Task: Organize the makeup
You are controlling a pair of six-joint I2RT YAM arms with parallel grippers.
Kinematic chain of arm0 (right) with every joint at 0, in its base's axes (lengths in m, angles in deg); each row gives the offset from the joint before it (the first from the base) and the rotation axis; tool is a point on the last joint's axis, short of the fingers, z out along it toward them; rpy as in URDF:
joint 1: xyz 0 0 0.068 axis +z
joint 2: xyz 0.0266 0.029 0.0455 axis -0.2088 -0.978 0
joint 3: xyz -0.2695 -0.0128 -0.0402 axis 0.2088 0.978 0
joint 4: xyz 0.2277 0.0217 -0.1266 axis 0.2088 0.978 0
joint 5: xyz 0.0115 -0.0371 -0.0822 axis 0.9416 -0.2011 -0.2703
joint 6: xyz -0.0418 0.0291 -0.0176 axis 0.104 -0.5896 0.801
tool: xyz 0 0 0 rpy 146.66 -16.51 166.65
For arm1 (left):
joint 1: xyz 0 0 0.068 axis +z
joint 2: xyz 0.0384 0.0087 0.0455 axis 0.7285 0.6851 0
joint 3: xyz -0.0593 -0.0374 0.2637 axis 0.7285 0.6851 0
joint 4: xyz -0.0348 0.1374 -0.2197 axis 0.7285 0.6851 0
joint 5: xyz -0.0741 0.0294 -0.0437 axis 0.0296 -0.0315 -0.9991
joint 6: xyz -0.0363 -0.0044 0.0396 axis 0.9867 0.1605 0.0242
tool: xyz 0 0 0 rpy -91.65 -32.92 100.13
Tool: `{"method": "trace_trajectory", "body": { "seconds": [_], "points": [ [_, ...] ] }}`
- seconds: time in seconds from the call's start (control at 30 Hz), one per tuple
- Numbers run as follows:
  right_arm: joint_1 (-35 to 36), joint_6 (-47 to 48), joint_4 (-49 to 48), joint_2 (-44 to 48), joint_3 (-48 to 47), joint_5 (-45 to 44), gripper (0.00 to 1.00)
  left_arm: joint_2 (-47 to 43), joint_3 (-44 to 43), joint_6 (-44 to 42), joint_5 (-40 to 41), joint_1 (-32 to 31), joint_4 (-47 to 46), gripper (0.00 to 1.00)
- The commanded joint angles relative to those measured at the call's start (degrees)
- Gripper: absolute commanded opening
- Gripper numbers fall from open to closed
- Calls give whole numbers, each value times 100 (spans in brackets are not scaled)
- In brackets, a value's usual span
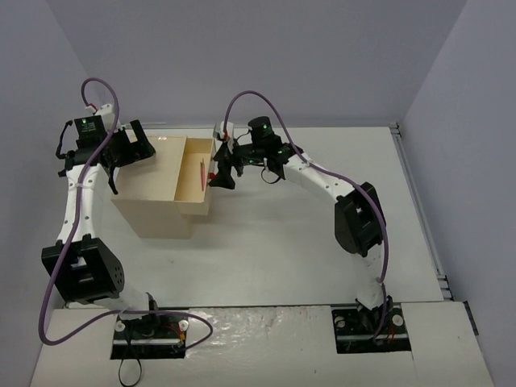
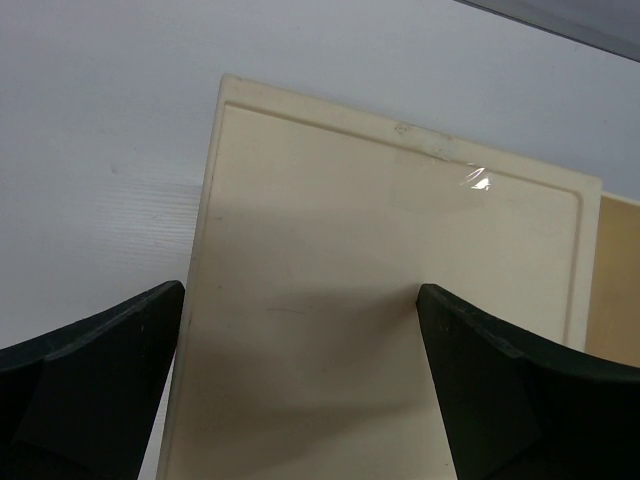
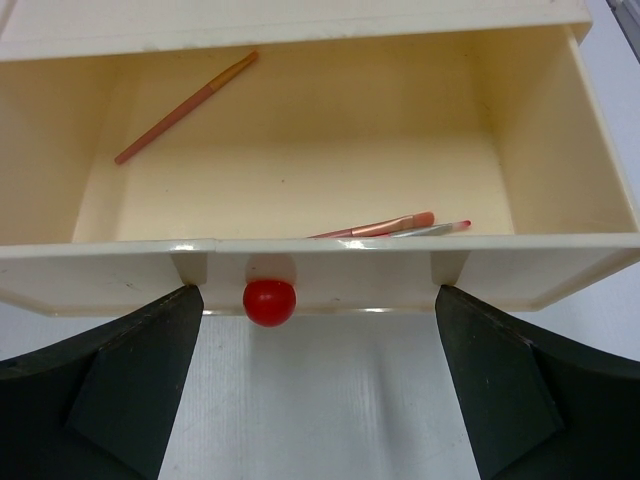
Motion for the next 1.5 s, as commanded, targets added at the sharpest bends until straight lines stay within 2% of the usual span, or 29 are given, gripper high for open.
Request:
{"method": "trace_trajectory", "body": {
  "seconds": [0.0, 0.23, 0.4, 0.63, 0.77, 1.0, 1.1, 1.27, 1.33, 1.4, 1.47],
  "points": [
    [347, -6, -638, -192, -602, 264, 100, -29, 246, 197, -735, -243, 94, 97],
    [580, -88, -726, -472, -1031, 170, 100, -223, 535, 654, -1009, -586, -167, 97],
    [713, -492, -1297, -574, -1072, 48, 100, -406, 748, 1097, -1026, -770, -484, 97],
    [896, -1003, -2112, -811, -1176, -249, 100, -537, 772, 1345, -744, -817, -661, 97],
    [864, -1114, -2188, -724, -1123, -394, 100, -513, 620, 1303, -620, -762, -640, 97],
    [568, -646, -1497, 338, -395, -1516, 100, -507, -260, 871, 61, -550, -279, 97],
    [156, -731, -1231, 1261, 285, -2253, 100, -581, -864, 537, 512, -461, -1, 97],
    [-285, -753, -697, 2899, 1309, -3808, 100, -1064, -1289, 119, 1125, -448, 317, 97],
    [-343, -739, -511, 3393, 1615, -4420, 100, -1310, -1291, 3, 1268, -448, 359, 97],
    [-394, -787, -284, 4227, 2125, -5511, 100, -1713, -1208, -164, 1472, -448, 478, 97],
    [-406, -935, -233, 4607, 2402, -5997, 100, -2067, -1071, -242, 1625, -448, 568, 97]
  ]
}}
